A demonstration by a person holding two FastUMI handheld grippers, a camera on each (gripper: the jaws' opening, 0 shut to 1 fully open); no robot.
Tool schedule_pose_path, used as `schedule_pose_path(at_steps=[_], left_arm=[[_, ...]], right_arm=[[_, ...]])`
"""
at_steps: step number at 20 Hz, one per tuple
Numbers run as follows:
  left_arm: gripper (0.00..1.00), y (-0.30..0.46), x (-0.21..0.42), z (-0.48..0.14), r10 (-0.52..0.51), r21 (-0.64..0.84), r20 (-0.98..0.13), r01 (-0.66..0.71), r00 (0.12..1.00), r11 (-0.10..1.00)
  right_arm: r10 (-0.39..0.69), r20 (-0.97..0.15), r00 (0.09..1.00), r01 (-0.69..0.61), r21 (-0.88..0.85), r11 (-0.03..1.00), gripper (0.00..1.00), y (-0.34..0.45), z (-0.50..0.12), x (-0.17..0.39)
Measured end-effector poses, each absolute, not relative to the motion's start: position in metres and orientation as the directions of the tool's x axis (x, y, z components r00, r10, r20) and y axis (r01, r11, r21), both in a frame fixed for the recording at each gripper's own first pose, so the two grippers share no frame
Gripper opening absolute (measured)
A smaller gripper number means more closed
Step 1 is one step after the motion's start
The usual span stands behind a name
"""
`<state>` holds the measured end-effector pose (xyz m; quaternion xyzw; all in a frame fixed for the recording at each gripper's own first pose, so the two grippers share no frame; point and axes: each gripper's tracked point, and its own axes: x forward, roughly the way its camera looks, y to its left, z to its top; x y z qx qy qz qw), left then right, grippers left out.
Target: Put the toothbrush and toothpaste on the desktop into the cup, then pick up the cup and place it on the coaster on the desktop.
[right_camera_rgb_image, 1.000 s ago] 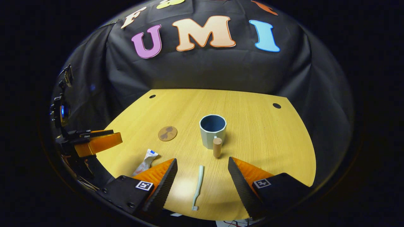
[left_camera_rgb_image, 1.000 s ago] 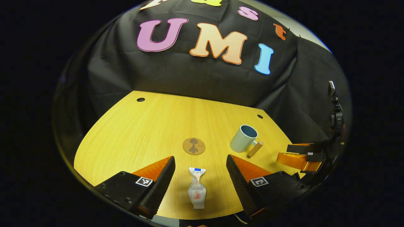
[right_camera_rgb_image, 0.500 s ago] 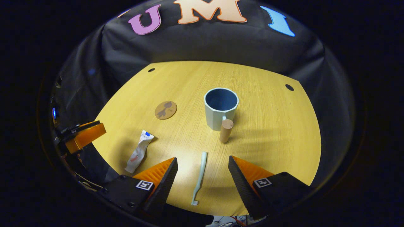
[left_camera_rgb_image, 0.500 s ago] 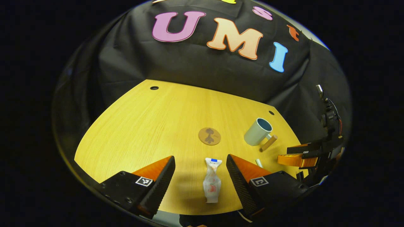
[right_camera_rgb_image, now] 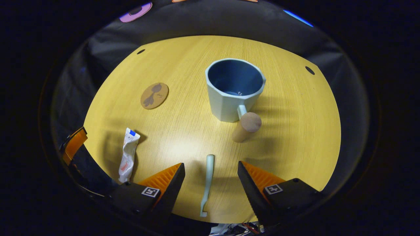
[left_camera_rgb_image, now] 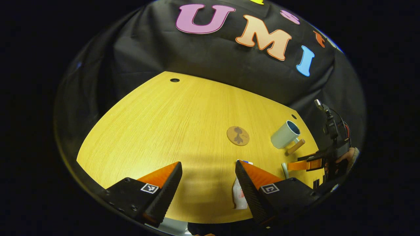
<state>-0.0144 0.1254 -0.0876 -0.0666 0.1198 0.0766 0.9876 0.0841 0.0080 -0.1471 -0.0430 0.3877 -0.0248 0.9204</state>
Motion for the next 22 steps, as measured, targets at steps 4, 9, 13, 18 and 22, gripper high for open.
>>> schedule_pose_path(at_steps=[4,9,13,18,22], left_arm=[[0.96,0.135,-0.008,-0.090,0.124,-0.094,-0.255,-0.153,0.959,0.984],[0.96,0.136,-0.007,-0.096,0.110,-0.113,-0.276,-0.146,0.955,0.983],[0.96,0.140,-0.005,-0.095,0.122,-0.098,-0.275,-0.154,0.954,0.983],[0.96,0.139,-0.005,-0.095,0.121,-0.083,-0.279,-0.149,0.953,0.985],[0.96,0.134,-0.005,-0.092,0.102,-0.090,-0.284,-0.132,0.953,0.987]], right_arm=[[-0.121,-0.759,0.640,0.005,-0.153,0.988,0.95,0.008,-0.168,0.091],[-0.129,-0.781,0.611,0.007,-0.158,0.987,0.75,0.013,-0.176,0.094],[-0.131,-0.801,0.585,0.014,-0.151,0.988,0.69,0.014,-0.182,0.093],[-0.133,-0.807,0.576,0.022,-0.147,0.989,0.44,0.011,-0.180,0.094],[-0.136,-0.814,0.565,0.054,-0.128,0.990,0.16,0.009,-0.179,0.095]])
